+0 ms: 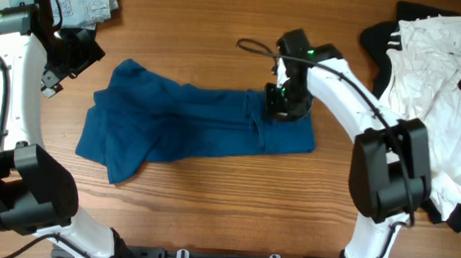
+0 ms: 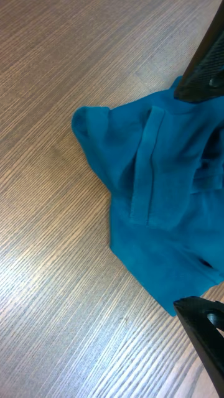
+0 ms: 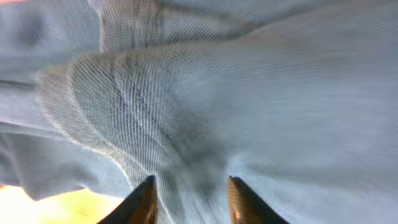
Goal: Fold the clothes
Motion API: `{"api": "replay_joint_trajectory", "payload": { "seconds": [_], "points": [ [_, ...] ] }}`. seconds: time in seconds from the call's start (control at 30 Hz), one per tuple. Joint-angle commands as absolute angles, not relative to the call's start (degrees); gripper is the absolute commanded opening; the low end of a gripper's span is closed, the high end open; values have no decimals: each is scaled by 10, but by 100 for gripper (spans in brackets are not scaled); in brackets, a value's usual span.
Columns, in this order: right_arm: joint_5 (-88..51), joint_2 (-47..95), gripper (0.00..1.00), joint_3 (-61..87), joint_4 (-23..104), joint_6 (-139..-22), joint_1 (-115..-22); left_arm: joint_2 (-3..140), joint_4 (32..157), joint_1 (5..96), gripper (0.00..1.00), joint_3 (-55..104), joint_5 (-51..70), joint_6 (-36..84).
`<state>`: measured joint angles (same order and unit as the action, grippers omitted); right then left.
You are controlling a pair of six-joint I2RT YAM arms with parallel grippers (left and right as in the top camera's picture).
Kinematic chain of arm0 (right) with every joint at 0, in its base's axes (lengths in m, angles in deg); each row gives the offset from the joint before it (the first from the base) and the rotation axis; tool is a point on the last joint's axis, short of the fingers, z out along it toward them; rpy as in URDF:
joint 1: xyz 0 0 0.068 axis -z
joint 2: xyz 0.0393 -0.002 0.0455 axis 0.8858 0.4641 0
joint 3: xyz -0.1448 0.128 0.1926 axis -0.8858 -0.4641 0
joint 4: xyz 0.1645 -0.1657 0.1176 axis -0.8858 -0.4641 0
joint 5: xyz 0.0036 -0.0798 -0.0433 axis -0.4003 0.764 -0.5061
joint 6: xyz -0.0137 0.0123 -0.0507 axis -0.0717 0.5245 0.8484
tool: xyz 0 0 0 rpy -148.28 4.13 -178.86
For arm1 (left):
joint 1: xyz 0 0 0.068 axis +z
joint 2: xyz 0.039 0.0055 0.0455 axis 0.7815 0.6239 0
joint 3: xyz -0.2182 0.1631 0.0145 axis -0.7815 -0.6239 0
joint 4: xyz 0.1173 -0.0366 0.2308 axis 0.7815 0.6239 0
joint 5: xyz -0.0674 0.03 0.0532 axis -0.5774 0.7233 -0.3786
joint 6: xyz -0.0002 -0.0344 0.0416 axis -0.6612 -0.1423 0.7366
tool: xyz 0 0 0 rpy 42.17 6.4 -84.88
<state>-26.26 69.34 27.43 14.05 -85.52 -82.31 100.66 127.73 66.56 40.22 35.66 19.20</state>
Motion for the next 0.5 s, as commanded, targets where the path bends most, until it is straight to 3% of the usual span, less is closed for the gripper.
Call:
{"api": "replay_joint_trajectory", "payload": {
  "seconds": [0.0,0.03,0.2,0.47],
  "points": [
    [-250,616,71,314,123,-850,-779,1001,1277,665,100,410,354,193],
    [-244,592,100,314,119,-841,-759,1001,1278,665,100,411,354,193],
    [-196,559,100,313,90,-807,-662,1002,1277,665,100,410,354,193],
    [-398,602,97,149,231,-701,-612,1011,1277,665,100,411,354,193]
  ]
}}
